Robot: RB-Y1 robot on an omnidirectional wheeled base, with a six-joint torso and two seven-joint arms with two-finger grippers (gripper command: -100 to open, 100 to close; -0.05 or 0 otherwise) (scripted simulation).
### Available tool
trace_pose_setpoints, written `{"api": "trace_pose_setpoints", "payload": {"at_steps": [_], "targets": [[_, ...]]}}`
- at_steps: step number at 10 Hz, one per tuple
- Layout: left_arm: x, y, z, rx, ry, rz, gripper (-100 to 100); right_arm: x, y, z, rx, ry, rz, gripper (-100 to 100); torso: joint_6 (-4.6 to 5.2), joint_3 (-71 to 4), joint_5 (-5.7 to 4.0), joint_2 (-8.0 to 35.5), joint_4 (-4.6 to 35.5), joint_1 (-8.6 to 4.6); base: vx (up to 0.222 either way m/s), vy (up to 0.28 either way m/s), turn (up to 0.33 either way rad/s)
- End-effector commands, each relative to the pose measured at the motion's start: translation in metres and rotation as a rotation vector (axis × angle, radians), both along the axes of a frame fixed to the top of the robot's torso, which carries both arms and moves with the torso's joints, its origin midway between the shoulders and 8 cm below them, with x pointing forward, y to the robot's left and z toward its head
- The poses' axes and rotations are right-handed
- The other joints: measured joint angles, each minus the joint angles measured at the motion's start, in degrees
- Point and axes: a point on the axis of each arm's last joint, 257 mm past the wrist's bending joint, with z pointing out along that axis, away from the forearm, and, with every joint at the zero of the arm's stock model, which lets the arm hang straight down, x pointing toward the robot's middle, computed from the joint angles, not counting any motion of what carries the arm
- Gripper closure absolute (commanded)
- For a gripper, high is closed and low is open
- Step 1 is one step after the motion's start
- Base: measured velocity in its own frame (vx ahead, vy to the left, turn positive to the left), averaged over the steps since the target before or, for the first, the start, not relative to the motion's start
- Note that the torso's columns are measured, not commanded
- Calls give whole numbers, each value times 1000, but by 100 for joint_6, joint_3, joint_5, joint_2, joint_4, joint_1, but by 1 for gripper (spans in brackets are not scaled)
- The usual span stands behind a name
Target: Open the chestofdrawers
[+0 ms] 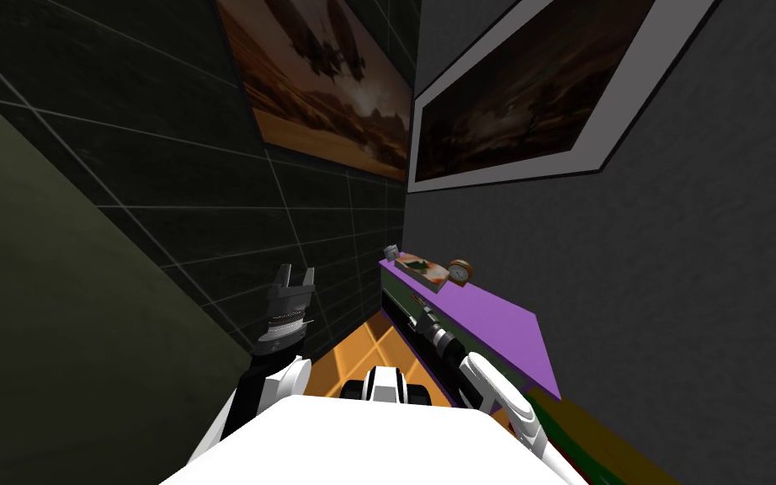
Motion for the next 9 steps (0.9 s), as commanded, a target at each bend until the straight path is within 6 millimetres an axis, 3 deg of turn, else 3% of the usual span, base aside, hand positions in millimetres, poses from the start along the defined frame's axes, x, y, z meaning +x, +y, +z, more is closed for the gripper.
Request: {"api": "trace_pose_setpoints", "payload": {"at_steps": [1, 4, 6, 7, 9], "targets": [[0, 0, 0, 0, 0, 0, 0, 4, -22, -29, -214, -18, 6, -100, -1, 0, -1, -2, 0, -1, 53, 5, 99], [0, 0, 0, 0, 0, 0, 0, 5, -34, -41, -328, -36, 16, -100, -1, 1, -1, 1, 0, -1, 32, 2, 26], [0, 0, 0, 0, 0, 0, 0, 8, -56, -60, -499, -53, 28, -100, -2, 1, -1, 0, 0, 0, 37, 3, 69], [0, 0, 0, 0, 0, 0, 0, 8, -56, -60, -510, -59, 31, -100, -1, -3, -1, -6, -2, -1, 35, 0, 15], [0, 0, 0, 0, 0, 0, 0, 10, -76, -74, -661, -79, 46, -100, -1, 1, -1, 0, 0, 0, 29, 4, 44]]}}
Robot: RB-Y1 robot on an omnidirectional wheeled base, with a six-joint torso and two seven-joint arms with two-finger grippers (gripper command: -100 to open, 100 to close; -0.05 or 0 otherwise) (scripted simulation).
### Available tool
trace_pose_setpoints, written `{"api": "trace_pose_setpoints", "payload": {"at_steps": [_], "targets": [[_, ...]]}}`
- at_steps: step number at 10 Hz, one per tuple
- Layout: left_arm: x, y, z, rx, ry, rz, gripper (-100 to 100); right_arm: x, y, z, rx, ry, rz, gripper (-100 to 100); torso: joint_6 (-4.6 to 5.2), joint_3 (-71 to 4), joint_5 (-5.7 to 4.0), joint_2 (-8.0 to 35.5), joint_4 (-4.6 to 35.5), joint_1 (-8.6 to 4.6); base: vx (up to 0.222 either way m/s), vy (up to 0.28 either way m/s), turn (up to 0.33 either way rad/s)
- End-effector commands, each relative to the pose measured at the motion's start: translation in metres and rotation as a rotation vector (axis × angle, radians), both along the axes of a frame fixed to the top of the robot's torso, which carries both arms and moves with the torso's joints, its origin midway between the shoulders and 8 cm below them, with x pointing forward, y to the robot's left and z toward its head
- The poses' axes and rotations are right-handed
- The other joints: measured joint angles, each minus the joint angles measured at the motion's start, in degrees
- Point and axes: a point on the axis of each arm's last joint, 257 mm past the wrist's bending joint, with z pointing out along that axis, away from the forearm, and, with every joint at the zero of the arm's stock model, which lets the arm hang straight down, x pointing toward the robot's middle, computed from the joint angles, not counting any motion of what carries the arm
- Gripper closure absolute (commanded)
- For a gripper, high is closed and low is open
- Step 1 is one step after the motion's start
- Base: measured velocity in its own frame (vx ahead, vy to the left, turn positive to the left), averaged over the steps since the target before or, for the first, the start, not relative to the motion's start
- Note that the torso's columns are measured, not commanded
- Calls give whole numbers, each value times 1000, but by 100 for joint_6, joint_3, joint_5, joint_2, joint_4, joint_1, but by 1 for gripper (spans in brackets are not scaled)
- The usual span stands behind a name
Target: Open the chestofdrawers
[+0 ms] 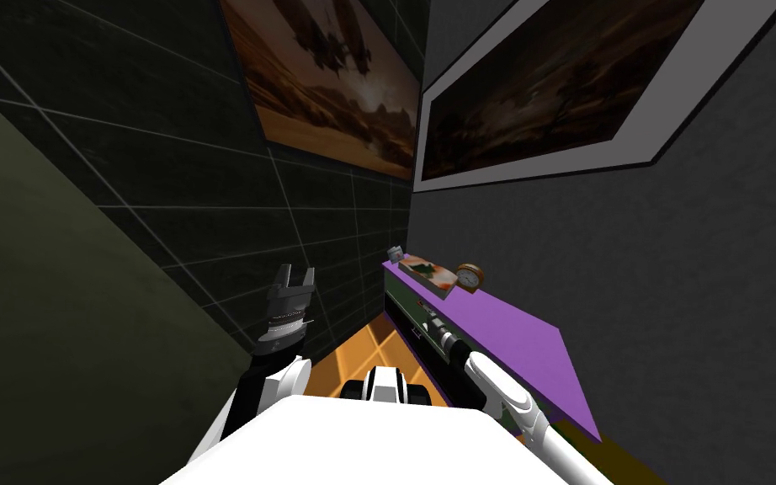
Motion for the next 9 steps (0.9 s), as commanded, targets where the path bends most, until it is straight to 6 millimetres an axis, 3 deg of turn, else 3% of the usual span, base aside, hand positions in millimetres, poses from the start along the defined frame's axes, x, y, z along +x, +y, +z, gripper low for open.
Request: {"api": "trace_pose_setpoints", "payload": {"at_steps": [1, 4, 7, 8, 9], "targets": [[0, 0, 0, 0, 0, 0, 0, 2, -23, -15, -179, -24, 20, -100, 0, -1, 0, -2, 0, 1, 37, 4, 56], [0, 0, 0, 0, 0, 0, 0, 4, -40, -24, -306, -42, 36, -100, 1, 0, -1, -1, 0, -1, 32, 0, 34], [0, 0, 0, 0, 0, 0, 0, 2, -33, -27, -285, -38, 30, -100, -1, -8, -1, -17, -4, 0, 47, -3, 20], [0, 0, 0, 0, 0, 0, 0, 2, -32, -28, -286, -39, 29, 100, 2, -6, 1, -6, -3, -1, 7, 0, -2], [0, 0, 0, 0, 0, 0, 0, 0, -32, -26, -286, -41, 34, 100, 1, 4, 0, 8, 2, 0, -31, 81, -30]]}}
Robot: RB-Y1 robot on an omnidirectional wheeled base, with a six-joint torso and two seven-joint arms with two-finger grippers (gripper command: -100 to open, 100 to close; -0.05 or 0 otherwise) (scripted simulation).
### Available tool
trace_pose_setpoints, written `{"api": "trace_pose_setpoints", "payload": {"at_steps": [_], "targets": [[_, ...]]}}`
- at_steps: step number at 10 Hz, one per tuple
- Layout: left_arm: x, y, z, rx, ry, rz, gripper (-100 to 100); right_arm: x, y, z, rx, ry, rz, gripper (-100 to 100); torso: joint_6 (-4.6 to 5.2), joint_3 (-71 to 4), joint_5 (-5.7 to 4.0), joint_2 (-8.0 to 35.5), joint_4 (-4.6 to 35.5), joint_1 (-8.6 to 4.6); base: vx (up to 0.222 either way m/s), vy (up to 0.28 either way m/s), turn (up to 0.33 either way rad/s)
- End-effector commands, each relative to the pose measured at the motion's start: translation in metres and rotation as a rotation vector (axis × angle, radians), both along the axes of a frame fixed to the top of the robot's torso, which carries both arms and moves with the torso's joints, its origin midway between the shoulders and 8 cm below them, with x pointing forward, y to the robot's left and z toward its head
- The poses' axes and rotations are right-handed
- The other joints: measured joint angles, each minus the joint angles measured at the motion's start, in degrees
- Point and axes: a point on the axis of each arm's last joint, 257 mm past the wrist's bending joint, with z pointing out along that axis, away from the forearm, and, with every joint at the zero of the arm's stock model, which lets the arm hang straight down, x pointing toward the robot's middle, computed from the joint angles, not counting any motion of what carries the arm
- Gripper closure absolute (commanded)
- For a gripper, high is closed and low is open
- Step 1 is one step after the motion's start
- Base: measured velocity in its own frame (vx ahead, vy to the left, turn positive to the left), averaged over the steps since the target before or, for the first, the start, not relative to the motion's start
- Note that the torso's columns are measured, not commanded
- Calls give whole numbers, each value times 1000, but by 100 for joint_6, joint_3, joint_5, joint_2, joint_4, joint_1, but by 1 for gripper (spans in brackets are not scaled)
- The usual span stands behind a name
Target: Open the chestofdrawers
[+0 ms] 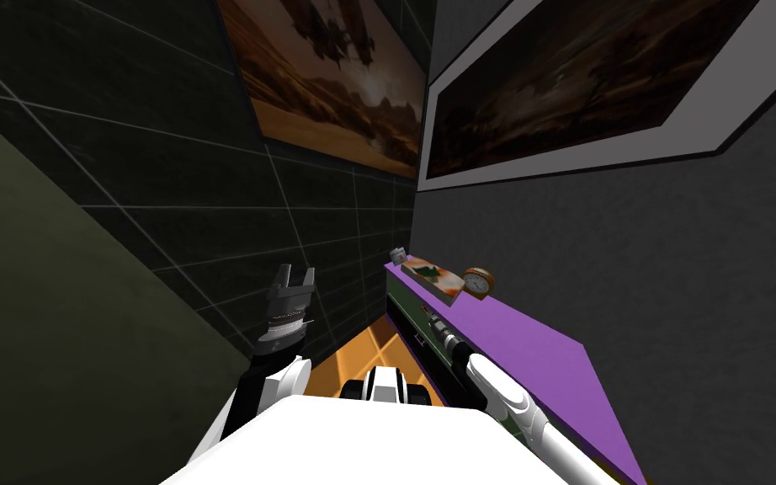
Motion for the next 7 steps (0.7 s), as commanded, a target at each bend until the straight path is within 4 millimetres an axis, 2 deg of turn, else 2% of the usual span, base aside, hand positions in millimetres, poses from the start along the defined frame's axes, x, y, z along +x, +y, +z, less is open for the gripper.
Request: {"api": "trace_pose_setpoints", "payload": {"at_steps": [1, 4, 5, 6, 7], "targets": [[0, 0, 0, 0, 0, 0, 0, -2, 1, 3, 0, -2, 7, 100, 1, 1, -11, -7, -30, 15, -91, 139, -31], [0, 0, 0, 0, 0, 0, 0, -5, 3, 7, 0, -5, 17, 100, 4, -3, -3, -3, -16, 10, -116, 184, -30], [0, 0, 0, 0, 0, 0, 0, -3, 2, 8, 1, -9, 14, 100, 4, -8, -1, -12, -10, -1, -51, 90, -14], [0, 0, 0, 0, 0, 0, 0, -9, 6, 5, 2, 0, 23, 100, 1, -19, -2, -32, -1, -35, -57, 124, -35], [0, 0, 0, 0, 0, 0, 0, -10, 6, 4, 2, 1, 24, 100, -4, -17, -5, -29, -8, -10, -90, 161, -48]]}}
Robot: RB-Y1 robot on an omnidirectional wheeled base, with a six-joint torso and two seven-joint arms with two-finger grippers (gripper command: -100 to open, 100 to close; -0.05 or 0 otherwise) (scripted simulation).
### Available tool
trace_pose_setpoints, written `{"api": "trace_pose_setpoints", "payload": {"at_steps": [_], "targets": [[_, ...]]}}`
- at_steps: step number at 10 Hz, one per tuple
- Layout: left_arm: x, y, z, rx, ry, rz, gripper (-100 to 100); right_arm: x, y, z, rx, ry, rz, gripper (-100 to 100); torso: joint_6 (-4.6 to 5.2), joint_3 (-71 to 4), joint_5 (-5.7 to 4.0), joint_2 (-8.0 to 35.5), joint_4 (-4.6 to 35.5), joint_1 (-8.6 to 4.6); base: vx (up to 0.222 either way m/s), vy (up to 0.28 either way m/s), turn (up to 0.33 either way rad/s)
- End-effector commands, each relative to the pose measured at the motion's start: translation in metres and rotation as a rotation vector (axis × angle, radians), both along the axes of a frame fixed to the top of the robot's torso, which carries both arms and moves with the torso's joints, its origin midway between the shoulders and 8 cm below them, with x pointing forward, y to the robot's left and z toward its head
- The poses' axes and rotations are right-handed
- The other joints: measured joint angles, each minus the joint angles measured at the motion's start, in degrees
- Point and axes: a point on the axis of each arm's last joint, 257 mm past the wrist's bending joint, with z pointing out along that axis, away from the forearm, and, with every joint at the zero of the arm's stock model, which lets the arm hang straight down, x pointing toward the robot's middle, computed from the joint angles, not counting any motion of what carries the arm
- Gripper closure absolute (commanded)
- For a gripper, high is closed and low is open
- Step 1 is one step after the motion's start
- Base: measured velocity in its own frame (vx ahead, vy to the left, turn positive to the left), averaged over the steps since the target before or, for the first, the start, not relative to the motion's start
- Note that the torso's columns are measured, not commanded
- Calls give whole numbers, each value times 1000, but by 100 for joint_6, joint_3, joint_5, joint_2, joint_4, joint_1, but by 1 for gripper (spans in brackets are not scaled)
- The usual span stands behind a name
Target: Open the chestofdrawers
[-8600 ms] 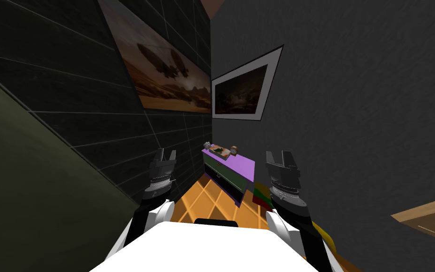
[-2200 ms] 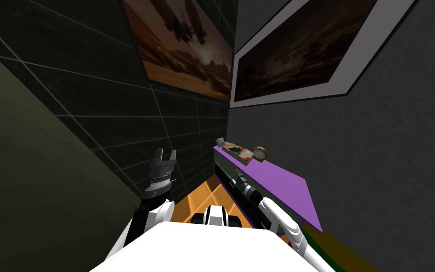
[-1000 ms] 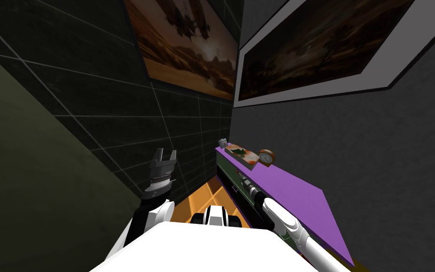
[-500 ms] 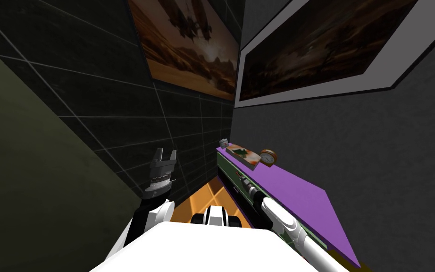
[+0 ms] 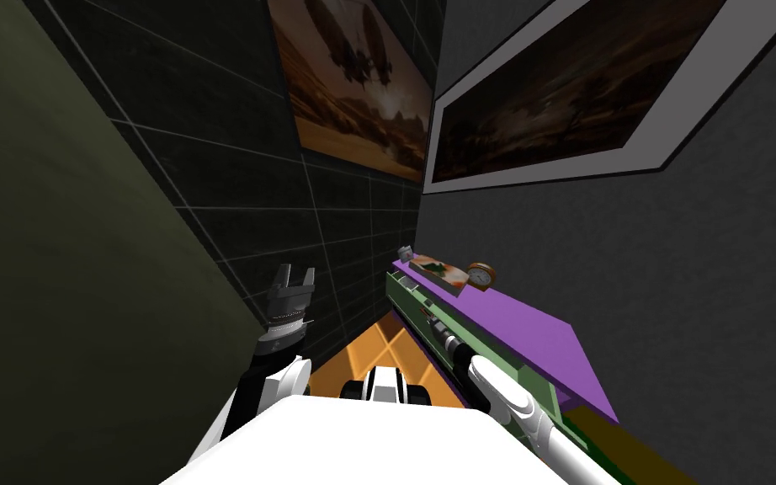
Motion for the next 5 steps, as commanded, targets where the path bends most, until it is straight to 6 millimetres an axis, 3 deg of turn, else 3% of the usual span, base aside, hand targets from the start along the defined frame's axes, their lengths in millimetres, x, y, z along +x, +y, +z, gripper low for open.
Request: {"api": "trace_pose_setpoints", "payload": {"at_steps": [1, 2, 3, 5], "targets": [[0, 0, 0, 0, 0, 0, 0, -5, 3, -2, -2, 4, 7, 100, -4, 7, 0, 10, -7, 21, -125, 137, -23], [0, 0, 0, 0, 0, 0, 0, -7, 4, -2, -2, 6, 10, 100, -2, 13, -1, 22, -8, 15, -123, 157, -14], [0, 0, 0, 0, 0, 0, 0, 2, -11, 11, -2, -4, 8, -100, 3, 12, -1, 17, -9, 13, -69, 126, -33], [0, 0, 0, 0, 0, 0, 0, 5, -23, 22, -2, -4, 12, -100, 3, -9, 3, -14, 5, -15, -6, 68, -26]]}}
